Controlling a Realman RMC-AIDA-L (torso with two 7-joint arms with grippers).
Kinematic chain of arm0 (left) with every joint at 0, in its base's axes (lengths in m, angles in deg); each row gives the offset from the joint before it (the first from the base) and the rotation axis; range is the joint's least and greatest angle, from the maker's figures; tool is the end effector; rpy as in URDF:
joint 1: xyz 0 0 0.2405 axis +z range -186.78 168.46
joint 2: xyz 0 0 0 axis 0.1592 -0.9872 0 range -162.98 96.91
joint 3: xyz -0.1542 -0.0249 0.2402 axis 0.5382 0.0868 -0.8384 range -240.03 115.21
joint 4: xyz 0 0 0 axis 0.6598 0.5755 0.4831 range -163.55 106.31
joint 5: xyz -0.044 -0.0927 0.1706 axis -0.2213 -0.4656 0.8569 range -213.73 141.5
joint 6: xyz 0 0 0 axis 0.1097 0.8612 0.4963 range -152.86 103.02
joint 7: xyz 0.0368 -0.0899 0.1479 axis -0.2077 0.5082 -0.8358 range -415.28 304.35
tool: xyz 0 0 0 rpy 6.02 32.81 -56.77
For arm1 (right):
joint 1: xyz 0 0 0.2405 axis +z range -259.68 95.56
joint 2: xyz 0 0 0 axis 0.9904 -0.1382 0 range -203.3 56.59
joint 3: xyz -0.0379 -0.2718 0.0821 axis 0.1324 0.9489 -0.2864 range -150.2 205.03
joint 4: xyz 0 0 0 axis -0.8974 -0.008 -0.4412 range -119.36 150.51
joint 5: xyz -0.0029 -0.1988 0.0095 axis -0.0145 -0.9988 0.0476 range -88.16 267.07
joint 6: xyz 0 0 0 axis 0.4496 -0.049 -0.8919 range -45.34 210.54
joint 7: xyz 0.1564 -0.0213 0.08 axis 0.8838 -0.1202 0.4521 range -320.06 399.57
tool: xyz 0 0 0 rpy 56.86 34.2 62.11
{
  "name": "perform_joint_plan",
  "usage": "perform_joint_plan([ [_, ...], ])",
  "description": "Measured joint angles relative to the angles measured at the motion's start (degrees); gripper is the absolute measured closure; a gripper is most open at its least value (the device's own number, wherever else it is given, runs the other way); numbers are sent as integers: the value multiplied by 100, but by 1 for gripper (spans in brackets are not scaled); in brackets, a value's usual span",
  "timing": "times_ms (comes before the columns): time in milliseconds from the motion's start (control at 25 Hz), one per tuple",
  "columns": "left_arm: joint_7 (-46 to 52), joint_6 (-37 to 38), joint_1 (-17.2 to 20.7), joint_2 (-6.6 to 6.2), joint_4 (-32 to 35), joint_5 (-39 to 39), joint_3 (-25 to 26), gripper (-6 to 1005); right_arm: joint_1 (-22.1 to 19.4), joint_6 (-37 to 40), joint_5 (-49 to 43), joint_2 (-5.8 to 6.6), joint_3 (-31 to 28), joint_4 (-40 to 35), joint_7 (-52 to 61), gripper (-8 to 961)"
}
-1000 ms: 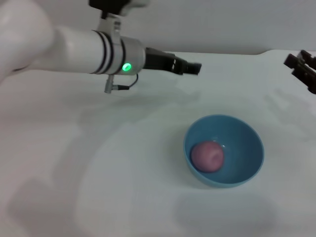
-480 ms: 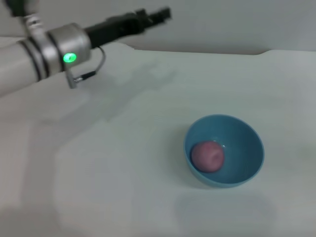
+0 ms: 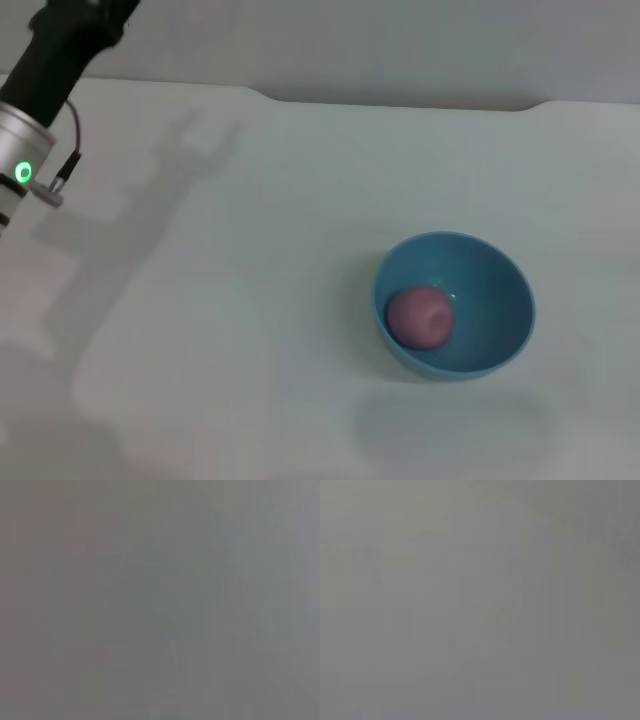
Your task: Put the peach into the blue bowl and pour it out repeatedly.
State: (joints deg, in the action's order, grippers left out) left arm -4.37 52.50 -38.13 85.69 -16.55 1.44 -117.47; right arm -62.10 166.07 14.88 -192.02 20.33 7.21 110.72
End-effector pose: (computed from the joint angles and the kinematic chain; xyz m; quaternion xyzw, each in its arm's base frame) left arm -0.2819 0.3970 0.0214 -0.6686 -0.2786 -0.5265 0.4451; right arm 0.3997 0.3138 0.0887 -0.4136 0.4169 0.6171 0.5237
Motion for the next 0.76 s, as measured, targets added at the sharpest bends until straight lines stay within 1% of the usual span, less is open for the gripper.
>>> perform_joint_plan([
  [120, -1473, -355, -23, 10, -303, -133, 94, 195, -70, -290, -14, -9, 21, 369, -1390, 483],
  [160, -1473, -355, -23, 10, -303, -133, 94, 196, -81, -349, -14, -14, 22, 536, -1987, 483],
  [200, -1902, -473, -42, 18, -405, -162, 134, 197, -80, -367, -14, -18, 24, 732, -2609, 483],
  [240, -2890, -692, -144, 31, -686, -202, 238, 198, -73, -374, -14, -22, 23, 922, -3226, 483],
  [360, -3645, -774, -245, 36, -960, -204, 301, 200, -14, -361, -14, -40, 24, 1464, -4934, 483],
  [520, -4118, -851, -319, 37, -1237, -170, 318, 200, 112, -334, -14, -66, 24, 2126, -6696, 483],
  [640, -4034, -838, -316, 37, -1342, -160, 355, 200, 212, -337, -53, -79, 30, 2384, -7128, 483],
  [760, -3831, -812, -283, 37, -1361, -158, 368, 200, 240, -353, -117, -77, 31, 2414, -7127, 483],
])
